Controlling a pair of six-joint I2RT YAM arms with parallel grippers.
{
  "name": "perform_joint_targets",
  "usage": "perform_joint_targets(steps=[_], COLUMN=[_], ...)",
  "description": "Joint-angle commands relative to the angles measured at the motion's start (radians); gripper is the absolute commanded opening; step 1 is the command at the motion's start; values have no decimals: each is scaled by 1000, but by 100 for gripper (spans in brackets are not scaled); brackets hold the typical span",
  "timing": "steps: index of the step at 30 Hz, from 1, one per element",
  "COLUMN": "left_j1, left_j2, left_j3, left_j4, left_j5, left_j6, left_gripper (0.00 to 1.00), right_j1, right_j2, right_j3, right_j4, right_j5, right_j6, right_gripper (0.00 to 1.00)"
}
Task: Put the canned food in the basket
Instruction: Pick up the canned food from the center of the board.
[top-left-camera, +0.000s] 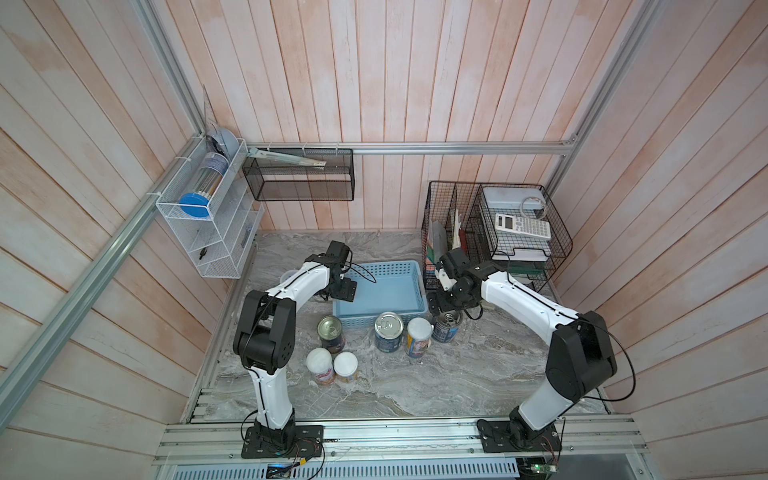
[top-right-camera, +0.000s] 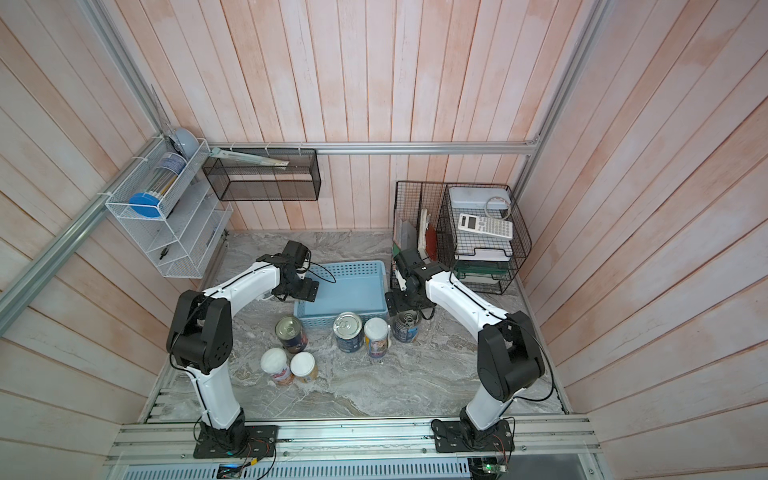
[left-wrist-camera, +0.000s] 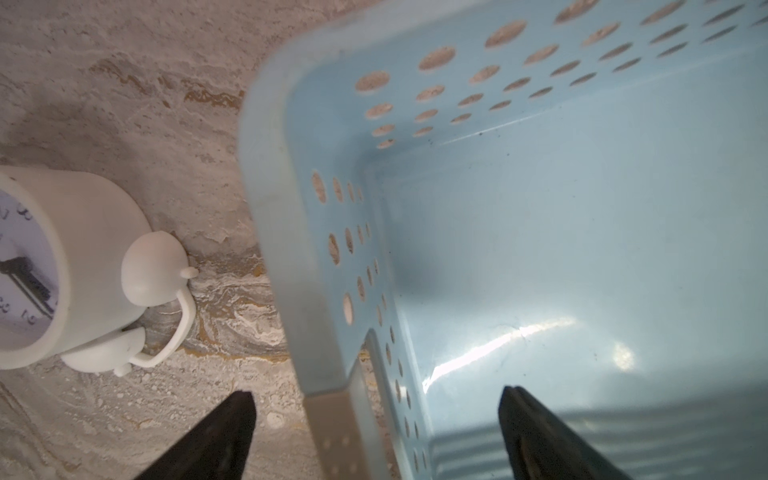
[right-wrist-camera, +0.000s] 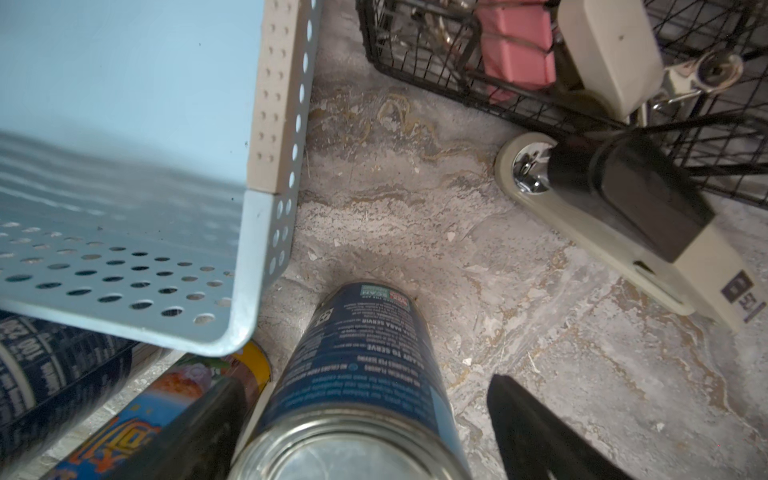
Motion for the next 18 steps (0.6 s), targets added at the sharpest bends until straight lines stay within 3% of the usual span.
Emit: perform_joint_targets(steps=[1, 14, 18], left_j1=[7, 21, 25], left_j2=[-36, -46, -55], left_j3=[-11, -21, -26], left_j4=[20, 31, 35], left_j5=[-7, -4, -9], left_j6=[-9, -20, -23], left_gripper=[99, 100, 100], right_j1=[3, 14, 13], right_j2=[-36, -76, -66], right_j3=[-42, -139, -143], right_j4=[-84, -47, -33], right_j5=[21, 17, -7], right_j6=[10, 33, 32], right_gripper=[98, 98, 74])
